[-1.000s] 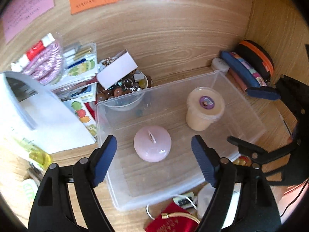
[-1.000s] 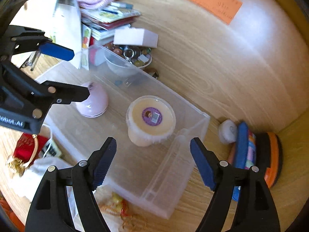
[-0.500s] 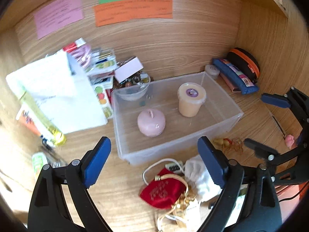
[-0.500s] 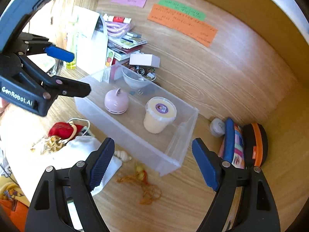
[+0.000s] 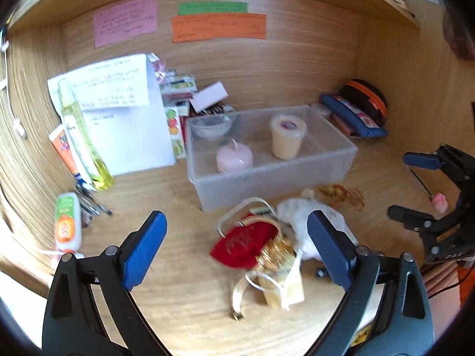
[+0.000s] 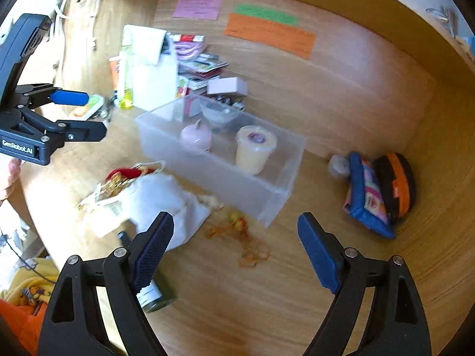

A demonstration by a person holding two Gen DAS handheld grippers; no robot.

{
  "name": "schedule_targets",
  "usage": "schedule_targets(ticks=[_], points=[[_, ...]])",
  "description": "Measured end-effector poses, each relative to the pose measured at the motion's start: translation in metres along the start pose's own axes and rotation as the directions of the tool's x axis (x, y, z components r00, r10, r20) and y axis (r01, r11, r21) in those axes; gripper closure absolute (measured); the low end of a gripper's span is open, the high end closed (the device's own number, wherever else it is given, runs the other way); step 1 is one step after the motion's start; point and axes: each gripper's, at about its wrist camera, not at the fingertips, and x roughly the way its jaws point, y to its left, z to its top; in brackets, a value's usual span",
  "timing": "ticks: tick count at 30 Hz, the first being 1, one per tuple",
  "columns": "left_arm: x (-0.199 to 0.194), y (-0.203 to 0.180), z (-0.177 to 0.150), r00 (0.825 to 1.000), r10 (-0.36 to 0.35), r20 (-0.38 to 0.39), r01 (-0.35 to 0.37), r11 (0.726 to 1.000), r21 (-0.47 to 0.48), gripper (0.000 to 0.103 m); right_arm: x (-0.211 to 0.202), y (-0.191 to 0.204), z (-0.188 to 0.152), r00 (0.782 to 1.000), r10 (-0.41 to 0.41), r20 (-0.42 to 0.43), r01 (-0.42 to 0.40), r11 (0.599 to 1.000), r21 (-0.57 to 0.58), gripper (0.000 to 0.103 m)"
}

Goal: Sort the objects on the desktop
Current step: 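Withdraw both grippers from the clear box toward the cluttered items, then grasp the dark pump bottle with the right gripper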

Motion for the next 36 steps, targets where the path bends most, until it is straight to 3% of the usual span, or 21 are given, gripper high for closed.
schedule_targets(ticks=[8,16,19,24,29,36], points=[[0.015,0.004,-0.039,0.995,-0.087,-0.051,0.082,0.991,-0.107,0.006,0.007,0.027,-0.031,0.992,0.115,-0.052,-0.116,0.993,-0.003,0.019],[0.029,0.015,-0.060,0.992,-0.060,-0.115,0.044,0.990,-0.135,0.006,0.027,0.043,-0.053,0.978,0.188,-0.096,-0.190,0.982,-0.009,0.022],[0.038,0.015,-0.061,0.989,-0.051,-0.141,0.034,0.992,-0.125,0.006,0.036,0.046,-0.055,0.970,0.220,-0.105,-0.222,0.975,-0.011,0.029],[0.054,0.014,-0.055,0.985,-0.041,-0.170,0.023,0.994,-0.103,0.006,0.053,0.050,-0.057,0.962,0.230,-0.147,-0.234,0.972,-0.011,0.049],[0.058,0.018,-0.048,0.986,-0.063,-0.157,0.044,0.991,-0.123,0.006,0.057,0.046,-0.058,0.956,0.255,-0.145,-0.255,0.967,0.014,0.051],[0.078,0.012,-0.042,0.975,-0.083,-0.207,0.067,0.994,-0.085,0.006,0.059,0.048,-0.054,0.956,0.259,-0.140,-0.260,0.966,0.012,0.052]])
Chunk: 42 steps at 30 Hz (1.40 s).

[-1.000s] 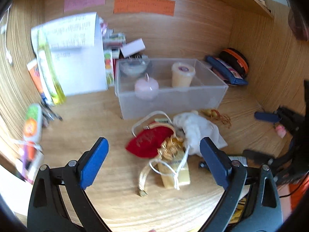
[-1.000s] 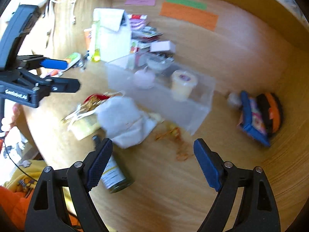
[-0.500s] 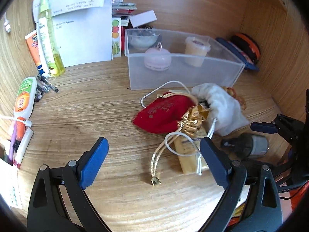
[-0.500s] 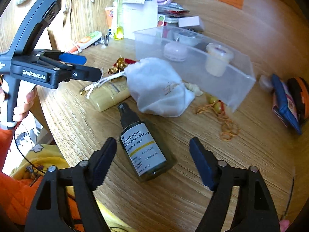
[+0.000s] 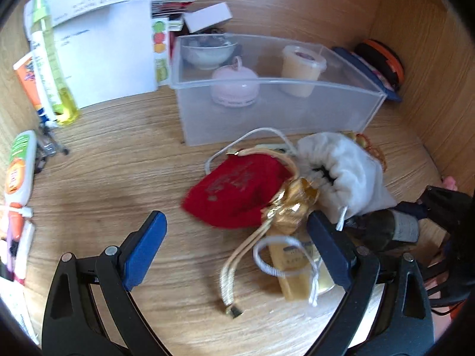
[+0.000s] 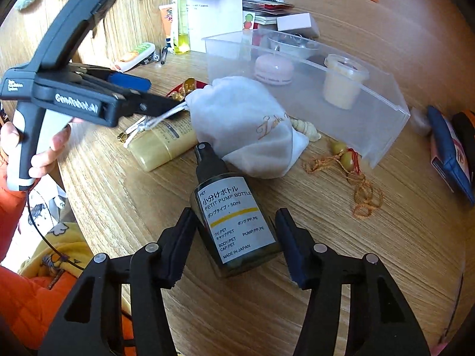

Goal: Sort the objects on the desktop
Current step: 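Grasp the dark pump bottle with the right gripper, then grasp the red pouch with the left gripper while the right carries the pump bottle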

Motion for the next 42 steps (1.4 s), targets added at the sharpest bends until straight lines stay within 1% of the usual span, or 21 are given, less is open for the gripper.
schedule_targets(ticks=[3,5,7,10,11,14,16,19,21,25,27,30,34,42], points=[[0.006,-0.003,0.007,1.000,0.002,-0.006,-0.002,1.000,0.018,0.006,0.001,0.000,0.002,1.000,0.002,0.005,-0.002,1.000,0.009,0.053],[0.010,-0.004,0.010,1.000,-0.011,-0.013,0.011,1.000,0.025,0.007,0.000,-0.001,0.002,1.000,0.009,0.009,-0.009,1.000,0.014,0.054],[0.011,-0.005,0.013,0.999,-0.041,-0.016,0.041,0.999,0.035,0.016,-0.004,-0.002,0.002,1.000,0.016,0.018,-0.017,1.000,0.020,0.056],[0.012,-0.005,0.015,0.997,-0.071,-0.018,0.072,0.997,0.028,0.025,-0.014,-0.004,0.003,0.999,0.019,0.037,-0.020,0.999,0.030,0.057],[0.012,-0.004,0.017,0.997,-0.081,-0.017,0.081,0.996,0.021,0.026,-0.018,-0.004,0.004,0.999,0.021,0.043,-0.023,0.999,0.032,0.057],[0.010,-0.002,0.017,0.995,-0.096,-0.011,0.096,0.995,0.007,0.033,-0.030,-0.004,0.005,0.998,0.014,0.063,-0.016,0.999,0.032,0.058],[0.007,-0.002,0.017,0.995,-0.097,-0.004,0.097,0.995,0.006,0.041,-0.037,-0.003,0.007,0.997,0.006,0.078,-0.009,0.999,0.031,0.059],[0.005,0.001,0.019,0.996,-0.093,0.002,0.093,0.996,-0.004,0.047,-0.049,-0.002,0.011,0.995,-0.011,0.101,0.009,1.000,0.026,0.061],[0.005,0.003,0.021,0.995,-0.098,0.004,0.098,0.995,-0.016,0.049,-0.057,-0.002,0.014,0.993,-0.026,0.117,0.023,0.999,0.026,0.063],[-0.001,0.006,0.025,0.995,-0.096,0.029,0.097,0.995,-0.028,0.054,-0.073,-0.008,0.020,0.988,-0.058,0.146,0.052,0.998,0.044,0.064],[-0.006,0.008,0.027,0.994,-0.101,0.047,0.103,0.994,-0.038,0.055,-0.077,-0.013,0.022,0.986,-0.066,0.156,0.058,0.997,0.058,0.064],[-0.014,0.011,0.031,0.992,-0.105,0.072,0.108,0.993,-0.040,0.061,-0.081,-0.021,0.026,0.983,-0.076,0.166,0.064,0.995,0.081,0.064],[-0.024,0.016,0.036,0.989,-0.106,0.100,0.112,0.992,-0.052,0.063,-0.087,-0.030,0.032,0.980,-0.082,0.183,0.064,0.993,0.102,0.064],[-0.048,0.029,0.046,0.979,-0.123,0.162,0.138,0.986,-0.088,0.063,-0.099,-0.045,0.051,0.970,-0.095,0.223,0.068,0.990,0.126,0.064]])
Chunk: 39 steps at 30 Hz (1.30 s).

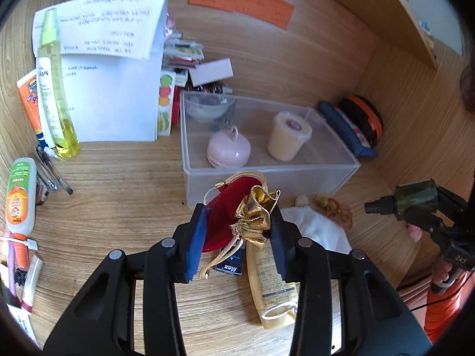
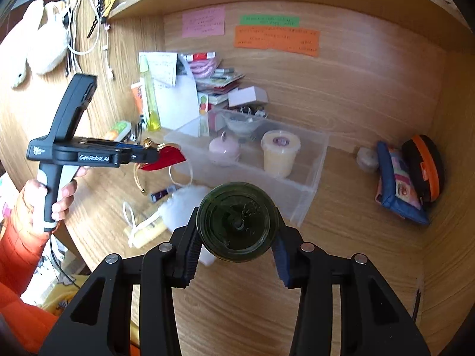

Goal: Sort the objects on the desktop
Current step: 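Grasp the red pouch with the left gripper while the right carries the pump bottle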

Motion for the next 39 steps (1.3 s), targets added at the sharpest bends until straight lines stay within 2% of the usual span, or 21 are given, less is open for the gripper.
schedule_targets(ticks=[10,12,13,17,21,23,24,26,28,35,39], points=[[-0.033,0.001,0.014,0.996,0.002,0.085,-0.001,1.000,-0.008,0.063,-0.002,-0.014,0.029,0.999,-0.007,0.049,0.006,1.000,0.015,0.064],[-0.040,0.001,0.017,0.995,0.000,0.097,0.001,1.000,-0.005,0.068,-0.001,-0.016,0.032,0.999,-0.006,0.053,0.005,1.000,0.016,0.064],[-0.043,0.000,0.019,0.995,0.001,0.101,0.000,1.000,-0.002,0.075,0.000,-0.016,0.035,0.998,-0.007,0.055,0.006,1.000,0.014,0.064],[-0.049,-0.001,0.026,0.993,0.003,0.115,-0.004,1.000,0.012,0.076,0.004,-0.018,0.042,0.998,-0.010,0.059,0.009,1.000,0.017,0.064],[-0.038,0.001,0.029,0.996,0.026,0.091,-0.028,0.999,0.021,0.076,0.011,-0.023,0.049,0.998,-0.003,0.061,0.001,1.000,0.031,0.064],[-0.033,0.005,0.023,0.998,0.002,0.062,-0.004,1.000,0.028,0.076,0.015,-0.026,0.050,0.998,0.004,0.057,-0.007,0.999,0.038,0.064],[-0.030,0.006,0.019,0.999,-0.002,0.045,0.000,0.999,0.036,0.075,0.017,-0.027,0.051,0.998,0.009,0.055,-0.011,0.999,0.041,0.064],[-0.024,0.006,0.009,1.000,0.012,0.008,-0.012,0.997,0.070,0.061,0.020,-0.029,0.050,0.998,0.022,0.050,-0.024,0.999,0.044,0.064],[-0.016,0.007,-0.004,0.998,0.066,-0.016,-0.064,0.992,0.104,0.037,0.025,-0.029,0.050,0.999,0.030,0.041,-0.032,0.998,0.050,0.064],[0.015,0.025,-0.048,0.976,0.107,-0.188,-0.084,0.989,0.125,0.034,0.041,-0.036,0.057,0.999,0.031,0.033,-0.033,0.997,0.066,0.064],[0.031,0.025,-0.058,0.965,0.172,-0.196,-0.144,0.978,0.152,0.034,0.055,-0.038,0.066,1.000,0.009,0.024,-0.010,0.998,0.062,0.064]])
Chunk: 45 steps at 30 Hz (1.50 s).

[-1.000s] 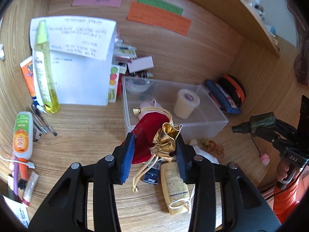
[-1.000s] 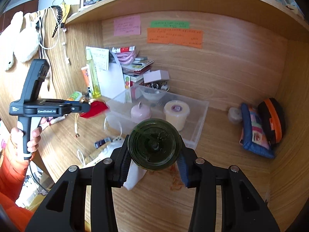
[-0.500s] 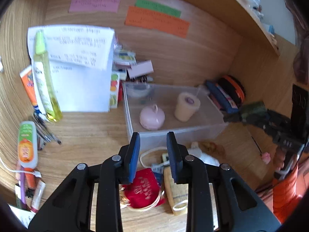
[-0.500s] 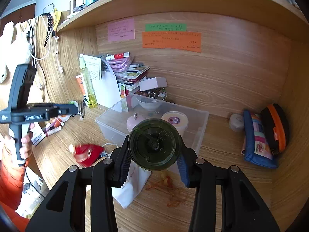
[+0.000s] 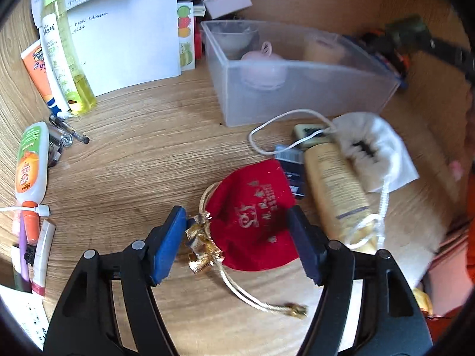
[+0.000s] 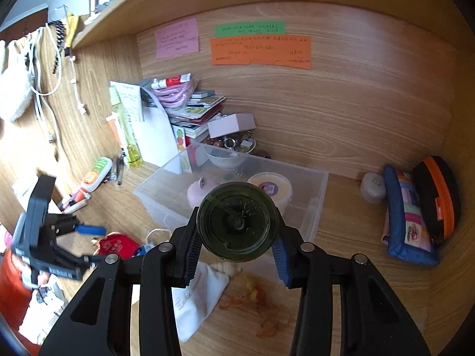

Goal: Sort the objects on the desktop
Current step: 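Grasp the red pouch with the left gripper while the right carries the pump bottle, then place the red pouch and pump bottle into the clear box and release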

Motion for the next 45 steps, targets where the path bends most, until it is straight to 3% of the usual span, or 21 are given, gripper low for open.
schedule_targets(ticks=[2,4,7,10,17,20,24,32,45], points=[[0.003,-0.002,0.000,1.000,0.018,0.021,-0.017,1.000,-0.001,0.036,0.010,-0.002,0.004,1.000,-0.018,-0.013,0.018,1.000,-0.002,0.064],[0.004,-0.004,0.001,0.999,0.036,0.040,-0.036,0.999,0.000,0.049,0.019,-0.004,0.006,0.999,-0.023,-0.029,0.023,1.000,0.002,0.064],[0.004,0.002,0.004,0.999,0.000,0.053,0.002,0.999,-0.032,0.072,0.034,-0.010,0.005,0.998,-0.022,-0.063,0.023,1.000,0.019,0.064],[0.000,0.011,0.007,0.997,-0.013,0.072,0.017,0.998,-0.063,0.076,0.045,-0.017,0.003,0.996,-0.004,-0.089,0.008,0.999,0.041,0.064],[-0.033,0.020,0.036,0.983,-0.048,0.180,0.065,0.993,-0.094,0.076,0.066,-0.028,-0.003,0.990,0.021,-0.137,-0.013,0.998,0.065,0.064],[-0.045,0.018,0.059,0.970,-0.082,0.229,0.103,0.991,-0.081,0.076,0.073,-0.029,-0.004,0.989,0.026,-0.148,-0.016,0.998,0.064,0.064],[-0.044,0.007,0.091,0.964,-0.083,0.254,0.097,0.994,-0.043,0.076,0.082,-0.032,-0.006,0.986,0.034,-0.164,-0.023,0.998,0.066,0.064],[0.003,-0.012,0.142,0.975,-0.111,0.194,0.115,0.993,-0.009,0.076,0.090,-0.033,-0.006,0.986,0.037,-0.161,-0.031,0.999,0.044,0.064],[0.048,-0.039,0.152,0.988,-0.120,0.100,0.115,0.992,0.054,0.076,0.088,-0.033,-0.009,0.990,0.097,-0.105,-0.093,0.995,0.044,0.064]])
